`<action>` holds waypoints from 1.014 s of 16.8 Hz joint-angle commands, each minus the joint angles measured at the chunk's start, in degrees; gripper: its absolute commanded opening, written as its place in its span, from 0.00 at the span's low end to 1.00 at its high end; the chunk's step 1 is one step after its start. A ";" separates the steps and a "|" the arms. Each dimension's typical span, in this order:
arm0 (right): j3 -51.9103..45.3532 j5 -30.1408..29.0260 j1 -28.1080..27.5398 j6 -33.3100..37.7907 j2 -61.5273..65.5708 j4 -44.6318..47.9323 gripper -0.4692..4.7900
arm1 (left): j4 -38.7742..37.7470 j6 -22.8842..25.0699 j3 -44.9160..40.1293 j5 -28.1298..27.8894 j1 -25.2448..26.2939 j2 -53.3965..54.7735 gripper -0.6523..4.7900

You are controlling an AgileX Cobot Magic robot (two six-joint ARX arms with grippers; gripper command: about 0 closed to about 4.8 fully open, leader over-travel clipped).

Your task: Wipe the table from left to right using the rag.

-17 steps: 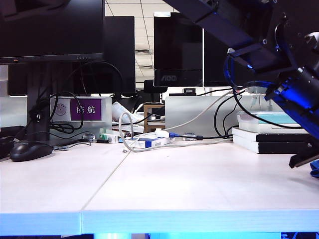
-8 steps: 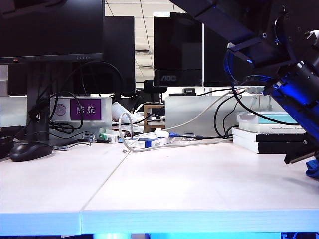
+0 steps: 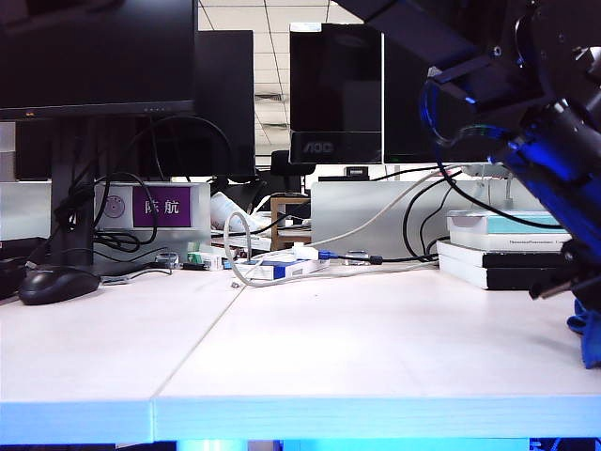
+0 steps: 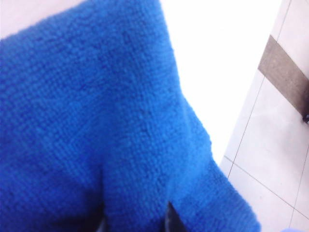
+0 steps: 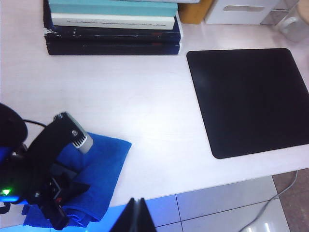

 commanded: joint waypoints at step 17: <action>0.09 -0.59 -3.32 0.50 3.87 0.68 0.08 | -4.44 -2.14 6.88 6.40 0.28 -2.67 1.00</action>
